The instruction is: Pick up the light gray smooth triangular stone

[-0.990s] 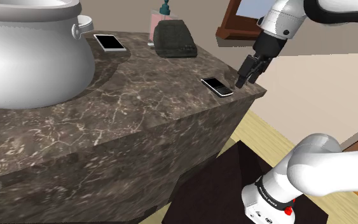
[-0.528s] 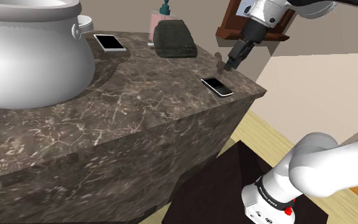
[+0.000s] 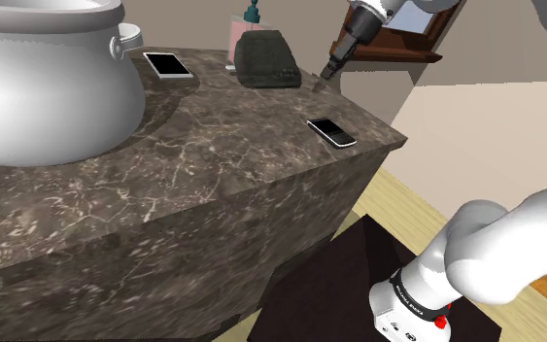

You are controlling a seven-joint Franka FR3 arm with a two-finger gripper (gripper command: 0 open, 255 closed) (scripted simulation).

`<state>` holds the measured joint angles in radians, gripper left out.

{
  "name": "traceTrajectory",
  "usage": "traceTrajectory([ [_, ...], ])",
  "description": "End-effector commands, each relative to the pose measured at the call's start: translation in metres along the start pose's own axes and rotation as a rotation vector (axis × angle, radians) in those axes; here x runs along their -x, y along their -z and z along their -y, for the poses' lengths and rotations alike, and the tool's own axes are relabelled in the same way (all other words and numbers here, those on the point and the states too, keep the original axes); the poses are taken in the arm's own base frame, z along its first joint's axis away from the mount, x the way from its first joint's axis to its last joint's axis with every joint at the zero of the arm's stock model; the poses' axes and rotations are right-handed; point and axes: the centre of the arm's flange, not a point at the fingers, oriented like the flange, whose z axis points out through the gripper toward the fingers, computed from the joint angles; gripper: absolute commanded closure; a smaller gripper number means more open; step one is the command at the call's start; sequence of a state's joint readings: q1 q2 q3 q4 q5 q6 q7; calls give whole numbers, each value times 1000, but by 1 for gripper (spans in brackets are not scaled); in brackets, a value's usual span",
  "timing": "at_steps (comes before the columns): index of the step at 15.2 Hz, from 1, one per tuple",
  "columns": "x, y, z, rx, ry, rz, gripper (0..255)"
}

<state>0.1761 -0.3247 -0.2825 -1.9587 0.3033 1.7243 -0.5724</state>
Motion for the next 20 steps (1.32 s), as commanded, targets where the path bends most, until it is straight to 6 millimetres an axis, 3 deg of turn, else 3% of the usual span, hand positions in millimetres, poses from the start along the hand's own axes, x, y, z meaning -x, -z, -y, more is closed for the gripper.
traceTrajectory([
  [1, -23, 1, -12, -43, 65, -28, 0],
  [13, -163, 20, -69, -297, 417, -180, 0],
  [20, -153, -14, -79, -297, 417, -180, 0],
])
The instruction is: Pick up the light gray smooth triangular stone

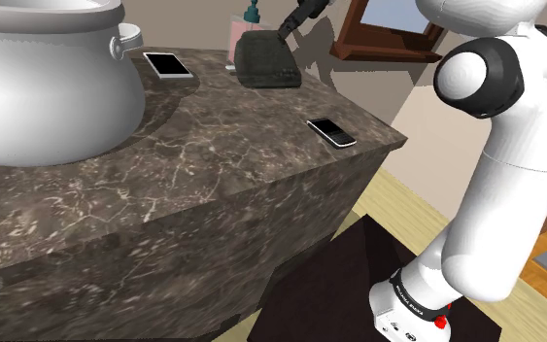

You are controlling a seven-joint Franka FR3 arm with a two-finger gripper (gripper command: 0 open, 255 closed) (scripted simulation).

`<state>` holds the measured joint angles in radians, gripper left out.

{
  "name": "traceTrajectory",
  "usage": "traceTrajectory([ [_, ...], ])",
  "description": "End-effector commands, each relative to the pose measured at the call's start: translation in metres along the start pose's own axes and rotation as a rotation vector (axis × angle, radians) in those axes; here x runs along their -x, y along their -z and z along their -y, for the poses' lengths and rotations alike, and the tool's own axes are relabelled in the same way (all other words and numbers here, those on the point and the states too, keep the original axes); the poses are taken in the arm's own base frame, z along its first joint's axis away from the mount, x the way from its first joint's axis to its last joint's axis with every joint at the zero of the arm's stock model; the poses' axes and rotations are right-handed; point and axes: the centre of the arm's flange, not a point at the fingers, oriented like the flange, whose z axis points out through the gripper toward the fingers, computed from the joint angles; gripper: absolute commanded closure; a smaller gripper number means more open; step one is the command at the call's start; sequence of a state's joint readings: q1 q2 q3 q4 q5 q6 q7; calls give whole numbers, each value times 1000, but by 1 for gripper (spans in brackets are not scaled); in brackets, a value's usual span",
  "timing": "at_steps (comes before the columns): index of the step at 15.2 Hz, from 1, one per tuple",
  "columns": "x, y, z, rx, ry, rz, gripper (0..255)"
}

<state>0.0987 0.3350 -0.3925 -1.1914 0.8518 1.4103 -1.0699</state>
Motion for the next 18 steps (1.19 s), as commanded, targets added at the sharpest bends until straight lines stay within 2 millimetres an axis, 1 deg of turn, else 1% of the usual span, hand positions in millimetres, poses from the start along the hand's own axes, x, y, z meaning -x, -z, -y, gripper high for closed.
traceTrajectory([
  [1, 5, -7, -2, 0, 1, 0, 0],
  [2, 5, -7, -2, 0, 1, 0, 0],
  [3, 6, -7, -3, 0, 1, 0, 255],
  [11, 7, -7, -3, 0, 0, 0, 255],
  [12, 5, -7, -2, 0, 1, 0, 255],
  [18, -13, 16, 9, 0, 1, 0, 255],
])
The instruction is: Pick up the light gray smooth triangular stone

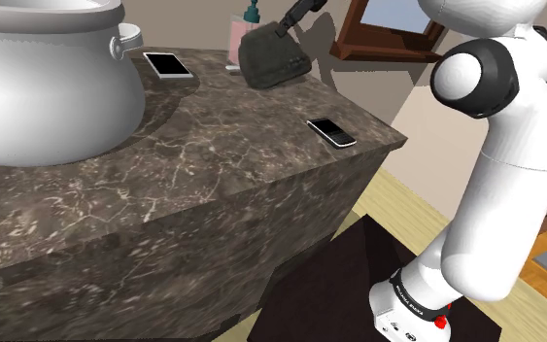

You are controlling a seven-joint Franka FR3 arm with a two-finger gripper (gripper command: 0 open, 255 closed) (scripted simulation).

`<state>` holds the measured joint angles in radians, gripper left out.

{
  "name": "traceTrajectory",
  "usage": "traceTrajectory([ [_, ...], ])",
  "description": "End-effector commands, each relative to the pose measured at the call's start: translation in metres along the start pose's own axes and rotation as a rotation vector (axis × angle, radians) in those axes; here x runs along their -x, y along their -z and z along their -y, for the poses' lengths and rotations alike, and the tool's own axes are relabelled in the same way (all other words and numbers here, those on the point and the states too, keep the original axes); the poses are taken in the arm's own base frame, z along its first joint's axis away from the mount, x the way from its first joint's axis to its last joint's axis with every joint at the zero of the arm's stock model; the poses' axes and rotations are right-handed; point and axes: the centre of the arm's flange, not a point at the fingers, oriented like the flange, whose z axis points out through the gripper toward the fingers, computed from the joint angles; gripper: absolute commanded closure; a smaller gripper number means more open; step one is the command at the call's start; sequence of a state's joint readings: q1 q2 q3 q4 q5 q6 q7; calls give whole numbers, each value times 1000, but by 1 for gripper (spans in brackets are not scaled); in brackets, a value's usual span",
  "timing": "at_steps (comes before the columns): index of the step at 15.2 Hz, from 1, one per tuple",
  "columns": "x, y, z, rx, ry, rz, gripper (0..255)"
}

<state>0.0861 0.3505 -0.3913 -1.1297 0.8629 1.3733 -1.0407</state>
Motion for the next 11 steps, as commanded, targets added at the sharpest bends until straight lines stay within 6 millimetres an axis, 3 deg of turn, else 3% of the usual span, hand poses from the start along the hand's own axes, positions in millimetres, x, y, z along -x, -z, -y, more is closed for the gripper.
traceTrajectory([
  [1, -7, 9, 4, 0, 1, 0, 255],
  [11, -30, 41, 20, 0, 1, 0, 255],
])
